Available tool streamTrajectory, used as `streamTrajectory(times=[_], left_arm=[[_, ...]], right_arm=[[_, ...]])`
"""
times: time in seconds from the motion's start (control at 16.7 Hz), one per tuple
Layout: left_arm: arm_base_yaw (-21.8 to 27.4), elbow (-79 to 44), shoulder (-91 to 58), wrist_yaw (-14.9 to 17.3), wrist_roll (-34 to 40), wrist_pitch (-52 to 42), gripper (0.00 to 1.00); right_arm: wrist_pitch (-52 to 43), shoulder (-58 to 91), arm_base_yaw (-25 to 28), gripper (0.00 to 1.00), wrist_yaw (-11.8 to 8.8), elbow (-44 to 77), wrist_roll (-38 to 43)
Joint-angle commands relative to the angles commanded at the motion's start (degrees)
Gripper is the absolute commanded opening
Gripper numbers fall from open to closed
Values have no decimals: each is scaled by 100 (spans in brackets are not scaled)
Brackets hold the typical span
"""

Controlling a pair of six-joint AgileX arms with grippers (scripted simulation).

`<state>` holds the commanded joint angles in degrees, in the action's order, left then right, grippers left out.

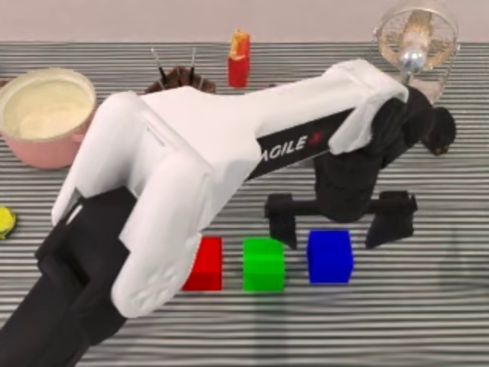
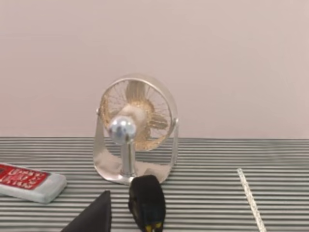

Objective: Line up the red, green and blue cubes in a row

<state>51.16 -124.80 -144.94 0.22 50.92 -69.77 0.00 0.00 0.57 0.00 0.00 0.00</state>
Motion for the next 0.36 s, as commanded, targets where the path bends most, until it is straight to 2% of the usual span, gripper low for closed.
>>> streamTrajectory(times=[0.18,0.36], left_arm=[[-46,-610,63,3,1,-739,100],[-75,-889,129,5,-11,-1025,100]], right_arm=[[0,0,0,100,0,0,0],[0,0,0,100,0,0,0]])
